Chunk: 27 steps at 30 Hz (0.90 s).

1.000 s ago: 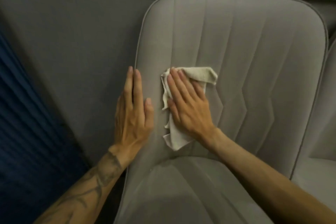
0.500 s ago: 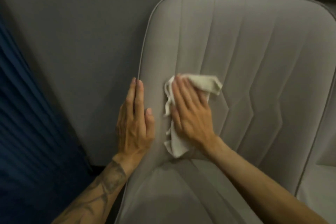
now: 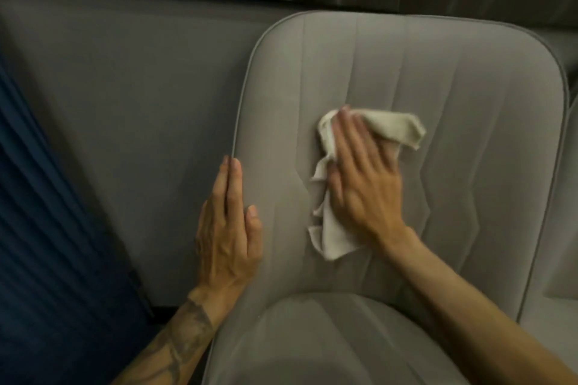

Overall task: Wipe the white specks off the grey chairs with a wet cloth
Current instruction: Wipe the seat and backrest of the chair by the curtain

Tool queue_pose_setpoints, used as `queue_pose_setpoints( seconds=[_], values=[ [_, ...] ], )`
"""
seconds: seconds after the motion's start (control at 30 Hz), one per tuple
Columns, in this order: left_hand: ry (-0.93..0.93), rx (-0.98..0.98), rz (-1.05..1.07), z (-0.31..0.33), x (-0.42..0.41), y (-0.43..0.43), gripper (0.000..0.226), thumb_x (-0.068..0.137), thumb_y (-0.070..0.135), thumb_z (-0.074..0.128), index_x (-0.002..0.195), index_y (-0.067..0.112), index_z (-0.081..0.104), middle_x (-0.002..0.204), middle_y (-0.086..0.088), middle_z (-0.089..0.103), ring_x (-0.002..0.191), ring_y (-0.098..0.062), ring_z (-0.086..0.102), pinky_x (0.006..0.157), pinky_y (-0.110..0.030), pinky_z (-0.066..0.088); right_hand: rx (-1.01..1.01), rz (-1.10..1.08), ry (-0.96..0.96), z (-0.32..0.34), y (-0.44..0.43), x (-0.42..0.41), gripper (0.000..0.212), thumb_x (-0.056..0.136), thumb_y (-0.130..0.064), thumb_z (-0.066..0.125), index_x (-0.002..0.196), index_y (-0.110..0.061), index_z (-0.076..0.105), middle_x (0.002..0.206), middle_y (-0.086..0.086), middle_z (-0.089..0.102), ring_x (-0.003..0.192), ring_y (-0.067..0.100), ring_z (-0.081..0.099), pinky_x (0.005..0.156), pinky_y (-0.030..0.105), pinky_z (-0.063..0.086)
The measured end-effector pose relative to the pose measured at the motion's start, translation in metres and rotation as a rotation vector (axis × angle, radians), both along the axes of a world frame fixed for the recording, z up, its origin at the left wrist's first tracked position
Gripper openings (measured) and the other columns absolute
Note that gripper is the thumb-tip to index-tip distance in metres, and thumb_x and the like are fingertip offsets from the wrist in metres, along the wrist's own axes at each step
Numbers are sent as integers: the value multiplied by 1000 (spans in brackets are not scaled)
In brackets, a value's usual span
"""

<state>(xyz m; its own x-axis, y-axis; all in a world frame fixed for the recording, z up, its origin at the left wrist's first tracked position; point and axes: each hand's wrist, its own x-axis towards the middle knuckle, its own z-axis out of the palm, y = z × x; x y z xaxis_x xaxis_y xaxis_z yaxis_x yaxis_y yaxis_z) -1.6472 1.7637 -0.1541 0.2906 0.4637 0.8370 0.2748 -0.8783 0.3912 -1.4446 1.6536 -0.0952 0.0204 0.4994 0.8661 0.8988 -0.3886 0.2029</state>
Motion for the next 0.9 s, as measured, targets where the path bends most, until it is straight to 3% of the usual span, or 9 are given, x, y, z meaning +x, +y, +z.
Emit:
queue_pose_setpoints(
  seconds=[0.1, 0.17, 0.27, 0.37, 0.47, 0.6, 0.73, 0.8, 0.9],
  values=[
    [-8, 4, -6, -2, 1, 1, 61, 108, 33, 26, 166, 18, 16, 173, -3, 21, 152, 7, 16, 119, -23, 30, 138, -65, 109, -2, 11, -8, 64, 109, -31, 35, 166, -14, 13, 175, 3, 10, 162, 19, 12, 131, 39, 11],
    [-2, 15, -8, -3, 1, 3, 61, 108, 33, 26, 166, 18, 16, 173, -3, 21, 154, 3, 18, 121, -25, 29, 39, -41, 168, -50, 12, -34, 64, 109, -31, 33, 166, -11, 10, 175, 5, 7, 162, 22, 11, 130, 42, 12],
    [-8, 11, -9, -4, 1, 3, 61, 109, 35, 26, 167, 20, 14, 173, -1, 19, 154, 4, 18, 120, -25, 31, -164, 24, 93, -110, -19, -44, 67, 107, -29, 43, 166, -13, 14, 175, 4, 10, 161, 20, 16, 129, 42, 19],
    [-12, 7, -3, -3, 1, 3, 61, 109, 35, 25, 167, 19, 15, 172, -1, 20, 153, 1, 25, 117, -29, 35, -199, -8, 39, -89, -30, -27, 68, 106, -29, 47, 166, -15, 17, 174, 2, 14, 161, 18, 17, 130, 34, 11],
    [4, -10, 6, -1, -2, 1, 61, 108, 33, 28, 166, 17, 18, 172, -4, 23, 153, -12, 33, 118, -36, 38, 43, -33, 161, -31, 13, -37, 60, 111, -32, 31, 166, -14, 16, 174, 4, 16, 161, 18, 13, 129, 36, 12],
    [53, -90, 26, 6, -4, -7, 61, 108, 31, 32, 165, 15, 20, 170, -8, 27, 149, -26, 41, 116, -43, 38, 348, 123, 411, 12, 73, -81, 55, 110, -26, 34, 163, -11, 25, 171, 9, 23, 161, 20, 14, 131, 42, 10],
    [240, -91, -21, -17, -50, -13, 62, 108, 34, 31, 165, 20, 12, 164, -11, 39, 144, -25, 45, 118, -46, 39, -7, 438, 368, -63, 41, -124, 55, 111, -29, 30, 163, -13, 23, 173, 5, 18, 162, 21, 13, 131, 48, 10],
    [372, -130, -43, -38, -83, -21, 63, 109, 38, 29, 166, 25, 6, 162, -9, 42, 142, -23, 47, 119, -39, 37, -156, 435, 260, -80, 21, -118, 56, 110, -30, 34, 163, -13, 24, 173, 4, 16, 161, 20, 13, 131, 43, 9],
    [490, -262, -44, -61, -105, -36, 68, 107, 46, 27, 167, 25, 1, 160, -8, 44, 141, -21, 48, 118, -30, 31, -142, 363, 112, -44, 34, -96, 55, 112, -30, 33, 164, -13, 27, 173, 5, 20, 161, 19, 15, 129, 37, 13]
  ],
)
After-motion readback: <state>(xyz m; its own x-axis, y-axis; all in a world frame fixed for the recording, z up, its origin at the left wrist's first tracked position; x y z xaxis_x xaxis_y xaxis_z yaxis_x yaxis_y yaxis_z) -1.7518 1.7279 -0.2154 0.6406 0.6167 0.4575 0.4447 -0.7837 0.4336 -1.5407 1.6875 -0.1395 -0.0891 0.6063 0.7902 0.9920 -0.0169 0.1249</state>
